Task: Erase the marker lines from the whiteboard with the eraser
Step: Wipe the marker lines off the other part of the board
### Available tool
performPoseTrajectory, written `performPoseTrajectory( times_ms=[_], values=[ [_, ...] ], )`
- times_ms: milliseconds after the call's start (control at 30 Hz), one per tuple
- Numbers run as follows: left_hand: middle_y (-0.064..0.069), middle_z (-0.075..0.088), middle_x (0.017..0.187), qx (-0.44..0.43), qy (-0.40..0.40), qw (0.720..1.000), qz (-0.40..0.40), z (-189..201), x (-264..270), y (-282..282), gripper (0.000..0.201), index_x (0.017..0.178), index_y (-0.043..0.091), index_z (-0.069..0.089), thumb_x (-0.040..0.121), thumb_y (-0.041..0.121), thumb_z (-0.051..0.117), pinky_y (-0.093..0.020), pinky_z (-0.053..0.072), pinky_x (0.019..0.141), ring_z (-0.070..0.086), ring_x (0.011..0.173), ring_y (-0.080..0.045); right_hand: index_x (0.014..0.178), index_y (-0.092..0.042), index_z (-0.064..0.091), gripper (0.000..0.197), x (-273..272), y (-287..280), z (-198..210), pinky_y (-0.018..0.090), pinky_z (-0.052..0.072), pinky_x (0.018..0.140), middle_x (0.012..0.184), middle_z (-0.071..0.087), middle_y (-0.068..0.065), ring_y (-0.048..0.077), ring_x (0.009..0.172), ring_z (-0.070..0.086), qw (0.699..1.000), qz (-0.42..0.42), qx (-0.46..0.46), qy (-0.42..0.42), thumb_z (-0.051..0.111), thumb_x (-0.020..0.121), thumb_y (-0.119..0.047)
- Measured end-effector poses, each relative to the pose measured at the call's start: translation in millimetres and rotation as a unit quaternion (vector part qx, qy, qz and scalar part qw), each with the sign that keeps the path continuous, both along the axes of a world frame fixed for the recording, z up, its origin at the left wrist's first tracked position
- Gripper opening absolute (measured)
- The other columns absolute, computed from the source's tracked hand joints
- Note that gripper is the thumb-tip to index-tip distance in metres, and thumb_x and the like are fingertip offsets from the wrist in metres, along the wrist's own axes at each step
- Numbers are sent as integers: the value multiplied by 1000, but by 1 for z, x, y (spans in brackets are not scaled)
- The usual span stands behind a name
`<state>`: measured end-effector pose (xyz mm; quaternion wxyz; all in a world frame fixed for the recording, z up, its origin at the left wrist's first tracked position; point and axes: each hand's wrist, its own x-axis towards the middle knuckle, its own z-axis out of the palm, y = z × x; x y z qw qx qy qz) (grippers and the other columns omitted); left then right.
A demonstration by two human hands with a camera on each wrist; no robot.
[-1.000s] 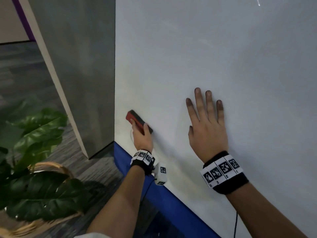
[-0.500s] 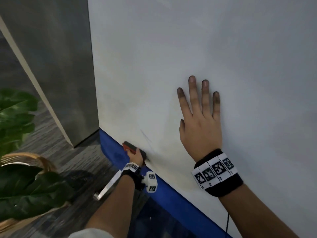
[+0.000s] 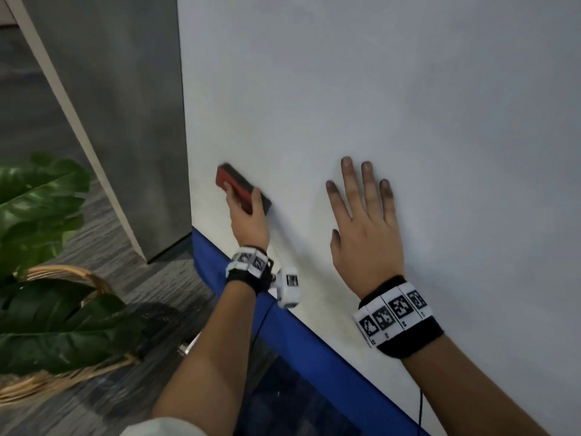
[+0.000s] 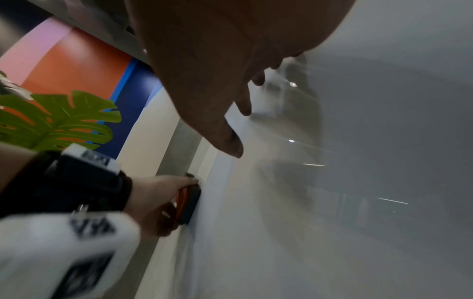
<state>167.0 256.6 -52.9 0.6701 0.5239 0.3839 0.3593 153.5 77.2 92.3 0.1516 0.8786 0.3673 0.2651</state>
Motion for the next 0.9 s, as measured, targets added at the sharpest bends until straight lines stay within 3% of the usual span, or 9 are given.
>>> performPoseTrajectory(
  times_ms=[100,200,267,333,367,433,500,700,900],
  values=[
    [-9,51,149,-101,63,993,-4,-69,-8,-57,67,159,24,22,102,41,53,-34,40,113,53,132,-31,159,-12,27,84,-2,-26,-10,48,-2,128,170,-4,13,33,157,-3,999,5,-26,20,65,84,-12],
    [-16,50,146,-223,141,961,-81,-154,-19,-139,73,159,19,19,101,42,55,-47,40,115,51,132,-38,160,-11,25,87,0,-59,-20,46,-4,128,170,-5,12,31,158,-3,997,11,-67,25,65,83,-8],
    [-9,45,150,-250,155,951,-95,-260,-4,-178,96,159,24,18,86,72,58,-54,41,113,49,134,-37,160,-11,24,86,0,-73,-23,45,-5,128,170,-5,12,31,158,-2,996,15,-81,23,63,83,-7],
    [-11,45,153,-249,193,945,-85,-273,5,-184,120,156,34,17,61,99,47,-58,42,108,50,132,-39,160,-11,25,84,-2,-78,-26,45,-3,128,170,-4,12,31,158,-1,996,20,-77,25,61,84,-9],
    [-14,45,153,-260,199,941,-81,-267,6,-179,113,158,31,17,69,93,49,-57,40,110,49,132,-42,159,-11,27,82,-4,-79,-27,46,-2,128,170,-3,12,31,158,0,997,22,-73,29,61,84,-9],
    [-20,44,152,-280,193,937,-76,-213,4,-157,78,160,17,17,99,48,54,-46,35,116,46,135,-43,158,-10,31,80,-6,-79,-29,47,1,128,170,-2,12,31,158,1,997,24,-61,33,61,84,-11],
    [-19,49,147,-259,160,951,-50,-119,-1,-124,69,161,18,11,104,29,49,-42,39,113,51,130,-40,156,-9,34,78,-5,-80,-29,47,3,128,170,0,13,31,158,2,998,29,-51,36,62,84,-12],
    [-7,59,141,-30,32,998,-33,61,-9,-90,72,159,29,16,100,46,55,-27,41,103,60,124,-28,157,-5,29,83,-4,-85,-26,43,10,128,169,15,13,29,156,16,995,65,7,82,62,82,-10],
    [11,60,135,249,-73,960,-108,179,-35,-94,75,155,43,24,92,46,66,-29,55,96,65,109,-9,161,-16,17,85,-19,-105,-14,34,16,128,168,19,6,19,155,18,928,133,222,268,61,89,-6]
  ],
)
